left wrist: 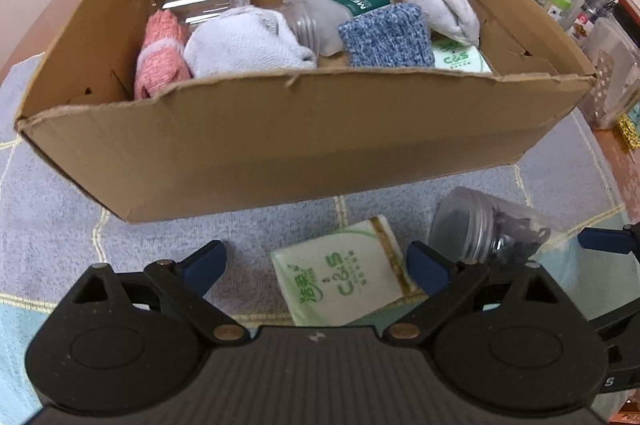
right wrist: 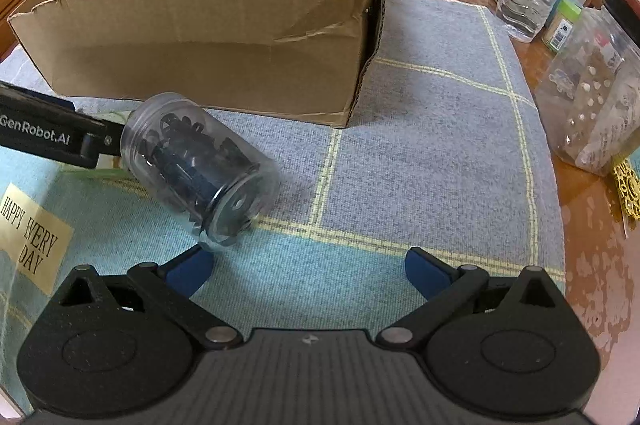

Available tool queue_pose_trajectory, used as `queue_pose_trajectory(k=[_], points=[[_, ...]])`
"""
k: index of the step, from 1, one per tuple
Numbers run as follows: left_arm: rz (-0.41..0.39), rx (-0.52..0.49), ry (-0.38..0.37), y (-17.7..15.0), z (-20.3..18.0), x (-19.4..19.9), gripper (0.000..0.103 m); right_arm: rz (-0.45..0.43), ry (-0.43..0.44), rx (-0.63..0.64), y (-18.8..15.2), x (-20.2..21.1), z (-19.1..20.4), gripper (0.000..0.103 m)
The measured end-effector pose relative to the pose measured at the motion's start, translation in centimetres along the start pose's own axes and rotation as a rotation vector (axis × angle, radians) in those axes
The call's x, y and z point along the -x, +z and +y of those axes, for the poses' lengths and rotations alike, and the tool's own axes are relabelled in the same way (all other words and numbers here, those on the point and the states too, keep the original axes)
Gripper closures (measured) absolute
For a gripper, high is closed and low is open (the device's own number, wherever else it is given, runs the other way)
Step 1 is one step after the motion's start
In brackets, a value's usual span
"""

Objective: Organize objects
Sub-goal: 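Grasp the C&S pack with the left tool while the right tool grasps the clear jar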

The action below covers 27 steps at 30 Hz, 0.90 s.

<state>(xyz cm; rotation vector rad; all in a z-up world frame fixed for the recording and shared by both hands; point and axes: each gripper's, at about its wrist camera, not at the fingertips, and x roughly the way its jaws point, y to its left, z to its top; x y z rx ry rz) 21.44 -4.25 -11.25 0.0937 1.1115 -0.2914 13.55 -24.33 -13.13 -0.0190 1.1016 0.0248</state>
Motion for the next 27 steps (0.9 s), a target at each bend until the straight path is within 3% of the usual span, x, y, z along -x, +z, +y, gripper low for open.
queue_pose_trajectory(k=[3, 15, 27], points=[[-0.003, -0.023, 0.025, -0.4, 0.7, 0.5, 0.006, 0.021, 0.007, 0.000, 0.1, 0.2, 0.2, 0.000], [-0.001, -0.044, 0.082, -1.3, 4.9, 1.8, 0.006, 0.017, 0.219, -0.070, 2.4, 1.3, 3.1, 0.000], [-0.006, -0.040, 0.046, -1.4, 6.8, 2.6, 0.006, -0.010, 0.178, -0.089, 5.6, 0.0, 4.9, 0.000]])
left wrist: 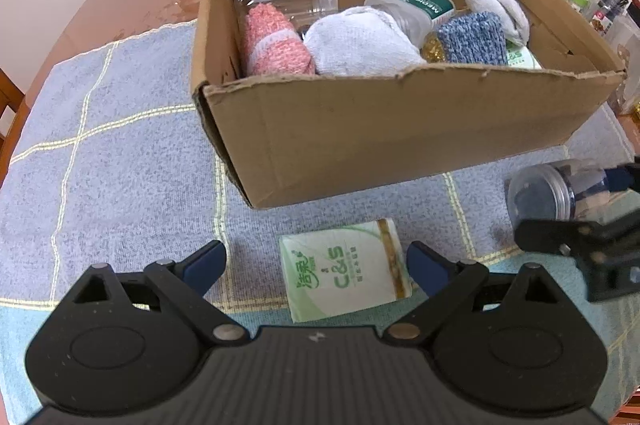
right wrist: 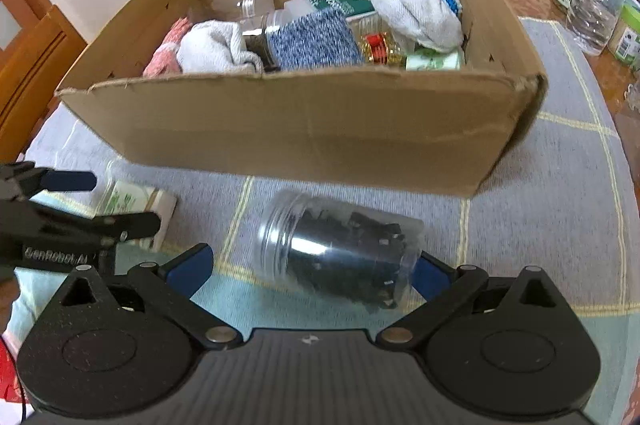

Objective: Organize objects
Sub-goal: 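Grasp the C&S pack with the left tool while the right tool grasps the clear jar, then drop the C&S pack into the box with the left tool while the right tool drops the jar in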

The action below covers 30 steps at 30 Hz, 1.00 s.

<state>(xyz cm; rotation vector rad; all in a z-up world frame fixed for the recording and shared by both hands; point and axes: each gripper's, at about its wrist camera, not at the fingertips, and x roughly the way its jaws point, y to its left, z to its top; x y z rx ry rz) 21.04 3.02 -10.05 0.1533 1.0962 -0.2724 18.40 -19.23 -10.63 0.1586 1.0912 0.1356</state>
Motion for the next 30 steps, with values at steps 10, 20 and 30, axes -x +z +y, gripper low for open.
queue_pose_trajectory(k=[10, 20, 30], points=[[0.014, -0.002, -0.037, 0.2, -0.6, -0.2, 0.006, 0.005, -0.158, 0.073, 0.4, -1.3, 1.3, 0.003], [0.040, 0.009, -0.011, -0.1, -1.1, -1.2, 0.020, 0.018, -0.180, 0.053, 0.6, -1.3, 0.4, 0.020], [0.055, -0.019, -0.024, 0.0, -1.2, -0.2, 0.036, 0.003, -0.164, 0.100, 0.7, -0.1, 0.5, 0.023]])
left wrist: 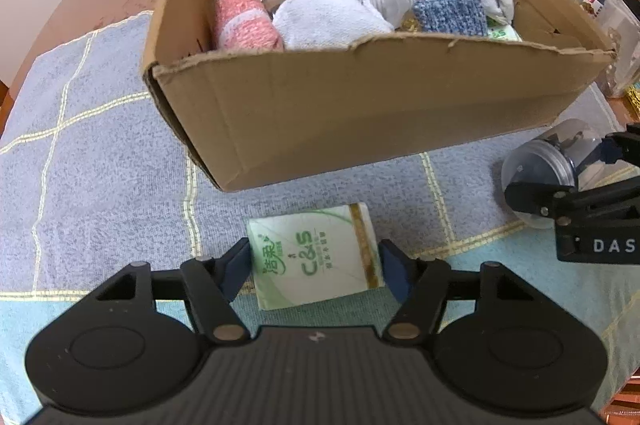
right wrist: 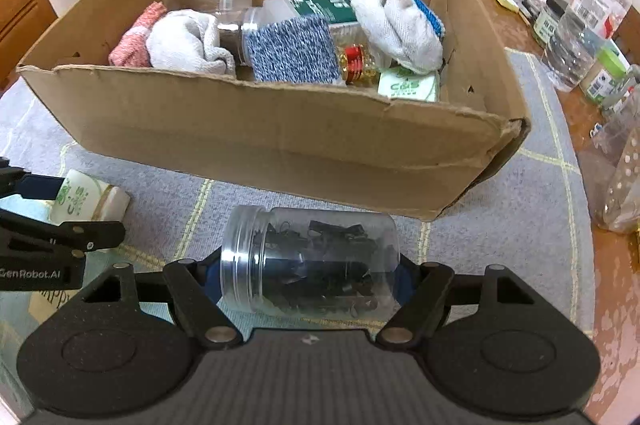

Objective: Organize objects
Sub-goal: 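Drop the C&S pack into the box with the left tool while the right tool drops the jar in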

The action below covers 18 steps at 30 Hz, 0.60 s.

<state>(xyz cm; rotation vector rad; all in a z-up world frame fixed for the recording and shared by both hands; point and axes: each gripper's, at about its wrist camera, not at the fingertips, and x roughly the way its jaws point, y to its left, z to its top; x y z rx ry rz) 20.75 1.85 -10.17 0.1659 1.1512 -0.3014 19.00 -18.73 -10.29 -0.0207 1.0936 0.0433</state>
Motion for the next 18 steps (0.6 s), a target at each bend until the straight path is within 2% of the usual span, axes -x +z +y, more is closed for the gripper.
queue_pose_trajectory(k=[10, 18], points=[[-0.040, -0.103, -0.075, 0.8, -0.8, 6.5, 0.036, -0.042, 0.077, 0.109, 1.0, 4.5, 0.0, 0.023], [-0.135, -0.142, -0.105, 5.3, -1.0, 11.1, 0.036, -0.116, 0.127, 0.172, 3.6, 8.9, 0.1, 0.023]])
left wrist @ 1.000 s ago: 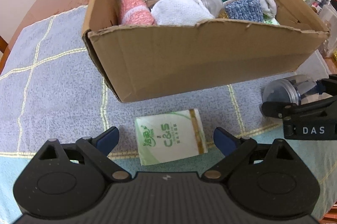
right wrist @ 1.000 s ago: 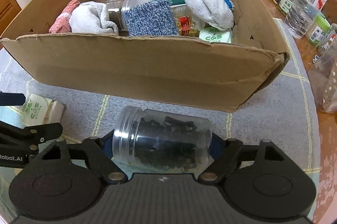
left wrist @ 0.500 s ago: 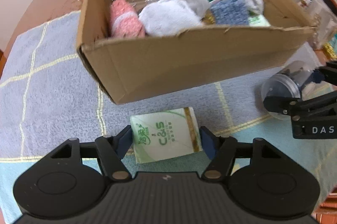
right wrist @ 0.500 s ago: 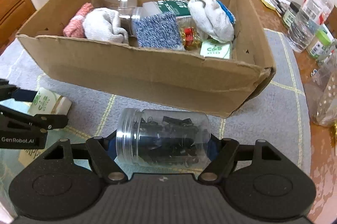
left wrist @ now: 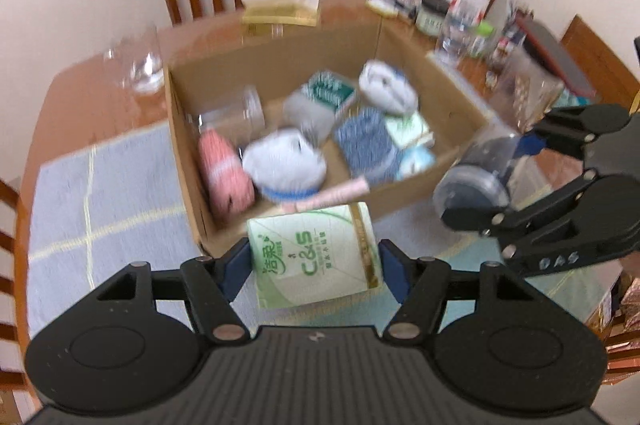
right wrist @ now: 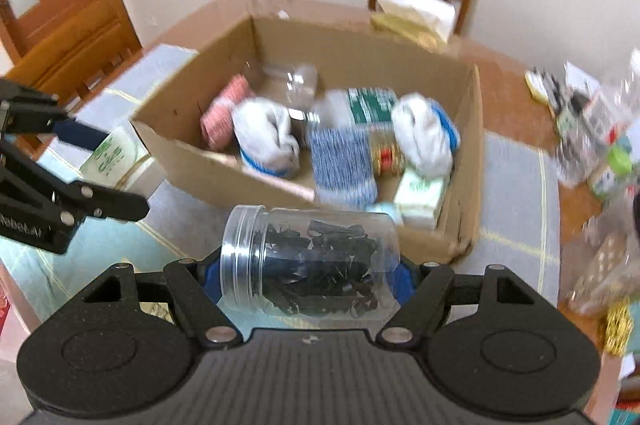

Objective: Organize objects
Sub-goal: 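Drop the C&S pack into the box with the left tool while the right tool drops the jar in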

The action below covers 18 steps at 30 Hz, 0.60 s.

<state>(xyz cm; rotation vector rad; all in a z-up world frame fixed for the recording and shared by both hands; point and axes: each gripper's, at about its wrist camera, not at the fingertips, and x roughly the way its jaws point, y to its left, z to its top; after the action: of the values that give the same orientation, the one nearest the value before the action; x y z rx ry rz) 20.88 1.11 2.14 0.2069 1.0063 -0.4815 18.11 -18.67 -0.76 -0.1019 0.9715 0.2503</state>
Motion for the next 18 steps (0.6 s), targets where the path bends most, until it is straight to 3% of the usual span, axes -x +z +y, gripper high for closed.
queue_pose_trajectory(k=[8, 18], points=[[-0.061, 0.003, 0.042, 5.1, 1.9, -0.1, 0.036, -0.077, -0.012, 0.062, 3.7, 0.8, 0.2, 0.023], [-0.101, -0.012, 0.083, 10.2, 3.3, -1.7, 0.036, -0.105, -0.004, 0.089, 7.4, -1.3, 0.8, 0.023]])
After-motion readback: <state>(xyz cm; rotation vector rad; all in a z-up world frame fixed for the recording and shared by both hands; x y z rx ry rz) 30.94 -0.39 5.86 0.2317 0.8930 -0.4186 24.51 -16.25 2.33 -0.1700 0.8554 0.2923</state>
